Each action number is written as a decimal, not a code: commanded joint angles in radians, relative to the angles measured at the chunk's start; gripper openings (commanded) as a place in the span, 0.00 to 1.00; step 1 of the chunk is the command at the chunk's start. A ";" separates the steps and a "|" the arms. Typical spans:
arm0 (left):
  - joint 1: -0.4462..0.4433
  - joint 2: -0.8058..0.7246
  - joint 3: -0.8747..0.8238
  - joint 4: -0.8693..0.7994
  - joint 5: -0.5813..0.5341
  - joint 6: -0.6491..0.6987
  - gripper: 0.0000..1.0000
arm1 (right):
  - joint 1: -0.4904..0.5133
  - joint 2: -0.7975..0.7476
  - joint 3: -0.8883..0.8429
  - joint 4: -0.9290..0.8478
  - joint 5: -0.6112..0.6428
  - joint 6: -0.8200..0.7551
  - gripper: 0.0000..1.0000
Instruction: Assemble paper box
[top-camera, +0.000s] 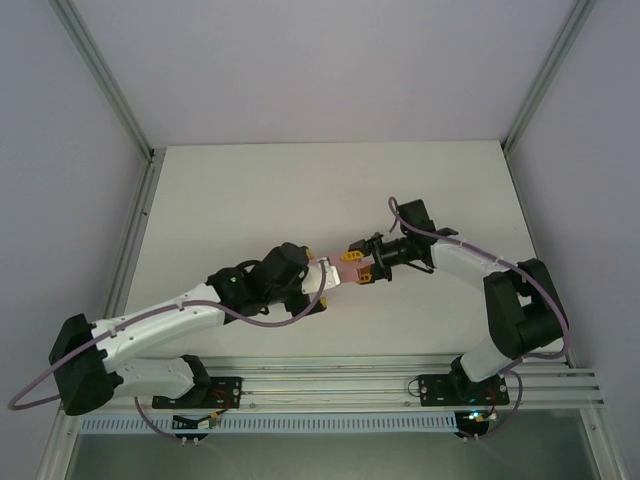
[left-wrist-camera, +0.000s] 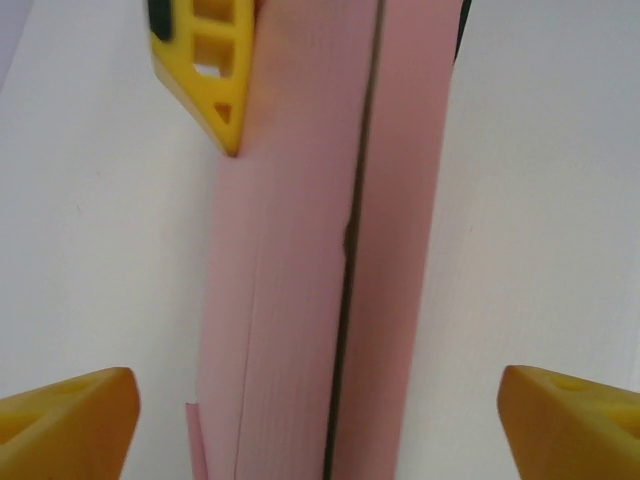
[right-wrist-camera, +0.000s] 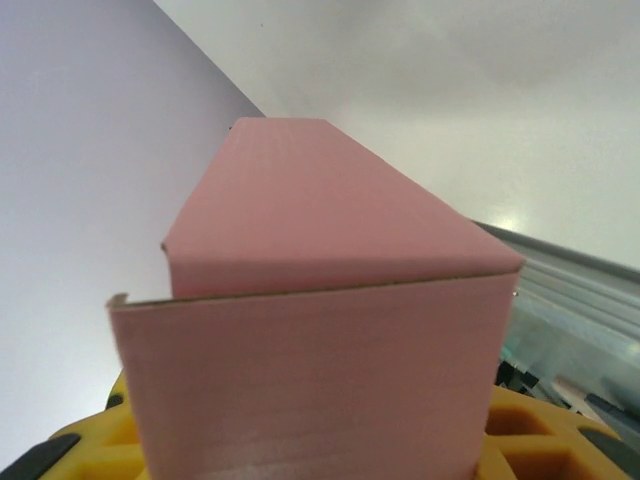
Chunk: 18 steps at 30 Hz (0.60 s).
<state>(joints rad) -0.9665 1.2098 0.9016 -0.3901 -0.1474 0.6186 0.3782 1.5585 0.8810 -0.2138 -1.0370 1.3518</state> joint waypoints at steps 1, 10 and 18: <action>-0.001 0.033 0.030 0.011 -0.051 0.044 0.84 | -0.009 -0.020 0.016 -0.061 -0.075 0.029 0.22; -0.002 -0.018 -0.020 0.142 -0.005 0.067 0.45 | -0.016 0.001 0.000 -0.037 -0.084 0.036 0.29; -0.002 -0.031 -0.052 0.174 -0.017 0.036 0.35 | -0.026 -0.049 0.012 -0.063 -0.056 -0.019 1.00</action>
<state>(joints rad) -0.9672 1.2083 0.8661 -0.2794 -0.1593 0.6773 0.3595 1.5528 0.8810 -0.2546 -1.0889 1.3724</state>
